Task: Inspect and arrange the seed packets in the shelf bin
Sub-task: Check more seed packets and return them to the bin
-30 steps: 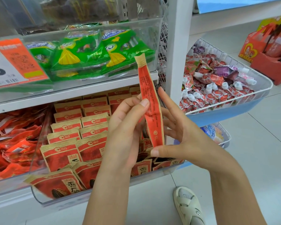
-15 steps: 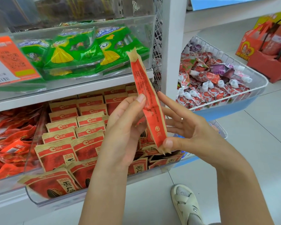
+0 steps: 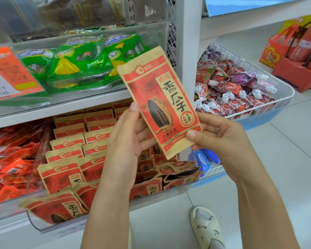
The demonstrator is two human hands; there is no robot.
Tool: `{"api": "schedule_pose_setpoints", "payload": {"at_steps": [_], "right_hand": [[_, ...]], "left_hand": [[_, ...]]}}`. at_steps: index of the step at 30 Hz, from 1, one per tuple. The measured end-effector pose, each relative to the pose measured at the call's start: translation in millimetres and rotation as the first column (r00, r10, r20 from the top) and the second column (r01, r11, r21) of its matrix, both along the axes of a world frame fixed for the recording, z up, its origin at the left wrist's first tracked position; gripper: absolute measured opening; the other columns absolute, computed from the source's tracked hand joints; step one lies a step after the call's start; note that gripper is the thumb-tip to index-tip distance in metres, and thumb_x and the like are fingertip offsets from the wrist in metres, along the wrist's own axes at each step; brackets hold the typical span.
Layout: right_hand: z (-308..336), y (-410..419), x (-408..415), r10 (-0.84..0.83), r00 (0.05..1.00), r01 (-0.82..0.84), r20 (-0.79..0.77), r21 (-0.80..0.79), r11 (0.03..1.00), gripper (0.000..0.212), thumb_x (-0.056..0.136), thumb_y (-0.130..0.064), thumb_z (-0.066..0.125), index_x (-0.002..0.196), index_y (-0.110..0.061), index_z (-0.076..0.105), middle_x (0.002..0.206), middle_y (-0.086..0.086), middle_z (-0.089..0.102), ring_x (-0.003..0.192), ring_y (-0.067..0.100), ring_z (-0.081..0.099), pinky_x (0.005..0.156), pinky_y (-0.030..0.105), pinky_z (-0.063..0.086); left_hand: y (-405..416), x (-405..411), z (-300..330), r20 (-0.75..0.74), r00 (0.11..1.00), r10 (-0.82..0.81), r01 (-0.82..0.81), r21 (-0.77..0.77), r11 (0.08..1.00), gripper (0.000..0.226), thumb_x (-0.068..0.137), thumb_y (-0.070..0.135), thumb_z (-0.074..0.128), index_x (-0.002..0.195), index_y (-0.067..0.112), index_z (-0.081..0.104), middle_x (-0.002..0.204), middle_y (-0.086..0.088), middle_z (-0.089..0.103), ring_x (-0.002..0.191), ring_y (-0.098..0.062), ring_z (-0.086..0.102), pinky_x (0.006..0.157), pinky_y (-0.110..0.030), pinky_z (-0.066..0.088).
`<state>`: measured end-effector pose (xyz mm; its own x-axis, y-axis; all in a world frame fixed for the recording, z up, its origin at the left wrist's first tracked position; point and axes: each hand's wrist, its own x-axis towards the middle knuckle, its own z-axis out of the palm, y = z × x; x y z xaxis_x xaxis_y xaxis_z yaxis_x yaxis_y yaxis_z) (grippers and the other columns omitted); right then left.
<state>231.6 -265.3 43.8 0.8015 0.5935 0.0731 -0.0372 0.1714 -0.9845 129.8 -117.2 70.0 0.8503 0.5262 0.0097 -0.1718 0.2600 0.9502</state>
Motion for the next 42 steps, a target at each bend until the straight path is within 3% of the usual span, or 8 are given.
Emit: {"api": "schedule_pose_setpoints", "payload": {"at_steps": [9,13,17,23,28,34,38,42], "right_hand": [[-7.7,7.2,7.6,-0.171,0.925,0.245,0.340,-0.186,0.952,0.027,0.080,-0.011,0.077,0.091,-0.033,0.067,0.082,-0.015,0.073,0.079,0.007,0.066,0.076,0.022,0.053],[-18.7,13.3,10.4,-0.108,0.877,0.297,0.467,-0.352,0.888,0.027,0.082,-0.026,0.075,0.105,-0.037,0.066,0.098,-0.022,0.069,0.103,0.001,0.061,0.089,0.018,0.044],[-25.4,22.4,8.2,-0.025,0.854,0.284,0.519,-0.426,0.859,0.030,0.085,-0.031,0.073,0.114,-0.028,0.067,0.105,-0.018,0.068,0.103,0.001,0.058,0.089,0.017,0.040],[-25.8,28.0,11.8,-0.019,0.804,0.332,0.594,-0.422,0.844,0.022,0.088,-0.030,0.070,0.109,-0.025,0.069,0.101,-0.011,0.069,0.101,0.012,0.061,0.089,0.036,0.048],[-28.7,32.1,11.8,0.044,0.738,0.393,0.674,-0.481,0.783,0.013,0.089,-0.031,0.068,0.097,-0.021,0.070,0.091,-0.006,0.065,0.091,0.017,0.054,0.074,0.034,0.039],[-31.1,30.8,13.8,0.053,0.687,0.432,0.725,-0.465,0.772,0.016,0.088,-0.026,0.070,0.104,-0.022,0.071,0.096,-0.012,0.058,0.091,0.010,0.044,0.073,0.020,0.025],[-30.4,30.5,11.7,0.021,0.714,0.438,0.700,-0.469,0.767,0.031,0.090,-0.026,0.067,0.122,-0.028,0.064,0.114,-0.010,0.059,0.110,0.011,0.049,0.079,0.018,0.028],[-24.6,27.6,10.3,-0.006,0.732,0.437,0.682,-0.462,0.772,0.029,0.090,-0.026,0.068,0.118,-0.029,0.066,0.102,-0.015,0.057,0.099,0.006,0.053,0.080,0.024,0.040]], "left_hand": [[9.8,0.4,-5.2,0.027,0.987,0.161,-0.153,0.498,0.854,0.026,0.088,0.007,0.069,0.106,0.025,0.067,0.098,0.013,0.074,0.085,-0.004,0.066,0.073,-0.012,0.050],[13.9,0.3,-10.2,-0.127,0.964,0.234,-0.096,0.654,0.751,0.029,0.086,0.015,0.072,0.101,0.038,0.062,0.092,0.021,0.071,0.087,0.004,0.066,0.078,-0.015,0.051],[15.2,0.2,-17.5,-0.269,0.894,0.359,0.014,0.816,0.577,0.020,0.090,0.025,0.068,0.103,0.035,0.057,0.093,0.020,0.067,0.093,-0.003,0.066,0.087,-0.031,0.054],[2.6,6.1,-23.2,-0.405,0.792,0.457,0.258,0.900,0.351,0.036,0.095,0.048,0.054,0.128,0.035,0.052,0.099,0.004,0.063,0.103,-0.019,0.057,0.085,-0.034,0.044],[6.4,7.8,-24.4,-0.417,0.775,0.474,0.246,0.891,0.382,0.039,0.094,0.048,0.056,0.127,0.029,0.047,0.102,0.006,0.065,0.094,-0.017,0.060,0.072,-0.030,0.045],[0.1,11.3,-23.0,-0.293,0.822,0.488,0.148,0.938,0.313,0.038,0.093,0.032,0.062,0.128,0.026,0.045,0.120,0.010,0.059,0.112,-0.015,0.049,0.088,-0.029,0.040],[-1.2,15.8,-25.5,-0.245,0.809,0.535,0.104,0.954,0.280,0.027,0.091,0.020,0.064,0.114,0.025,0.050,0.107,0.007,0.058,0.102,-0.017,0.051,0.086,-0.033,0.044],[2.4,16.1,-25.7,-0.274,0.788,0.551,0.132,0.950,0.284,0.015,0.095,0.024,0.059,0.108,0.025,0.052,0.094,0.008,0.065,0.093,-0.017,0.054,0.087,-0.034,0.042]]}}
